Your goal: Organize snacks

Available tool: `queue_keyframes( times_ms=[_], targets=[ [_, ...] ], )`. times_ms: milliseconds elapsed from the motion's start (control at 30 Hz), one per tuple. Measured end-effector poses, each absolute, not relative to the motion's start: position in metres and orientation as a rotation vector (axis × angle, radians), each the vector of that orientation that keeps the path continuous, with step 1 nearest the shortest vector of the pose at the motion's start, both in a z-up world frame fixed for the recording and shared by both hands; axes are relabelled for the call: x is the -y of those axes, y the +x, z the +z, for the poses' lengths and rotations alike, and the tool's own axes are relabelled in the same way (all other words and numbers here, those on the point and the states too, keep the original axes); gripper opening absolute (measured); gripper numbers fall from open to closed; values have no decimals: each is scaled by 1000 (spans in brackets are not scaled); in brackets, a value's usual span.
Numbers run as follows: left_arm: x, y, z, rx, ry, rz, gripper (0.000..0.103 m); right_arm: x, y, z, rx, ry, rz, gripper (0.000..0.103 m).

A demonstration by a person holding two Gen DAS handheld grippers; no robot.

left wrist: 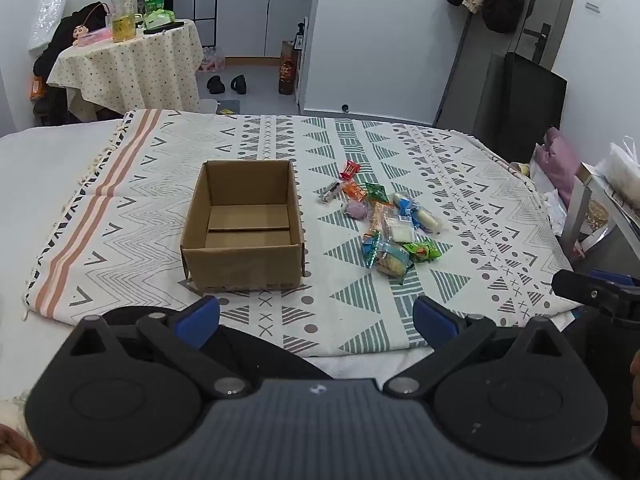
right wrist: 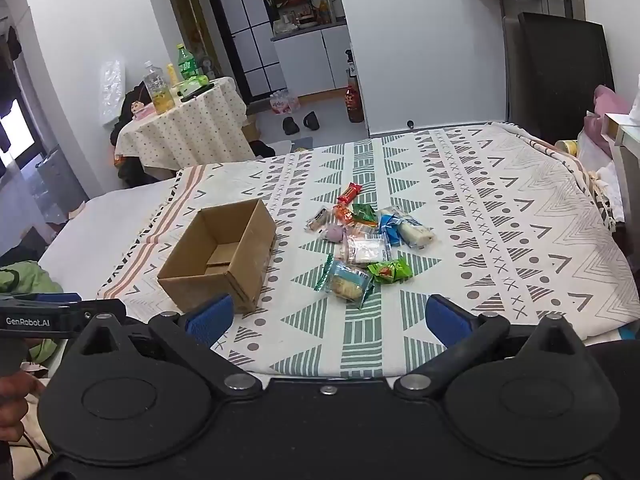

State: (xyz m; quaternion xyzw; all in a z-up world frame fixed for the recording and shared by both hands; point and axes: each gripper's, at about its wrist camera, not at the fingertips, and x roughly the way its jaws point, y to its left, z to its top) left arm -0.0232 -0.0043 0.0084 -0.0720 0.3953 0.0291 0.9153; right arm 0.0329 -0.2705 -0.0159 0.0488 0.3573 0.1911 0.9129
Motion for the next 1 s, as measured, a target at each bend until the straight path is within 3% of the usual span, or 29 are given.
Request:
queue_keyframes(
  times_ms=[1000],
  targets=[
    [0,-41,17,-790,-153,42,102,255,12,-7,-731,50,401,103]
  ],
)
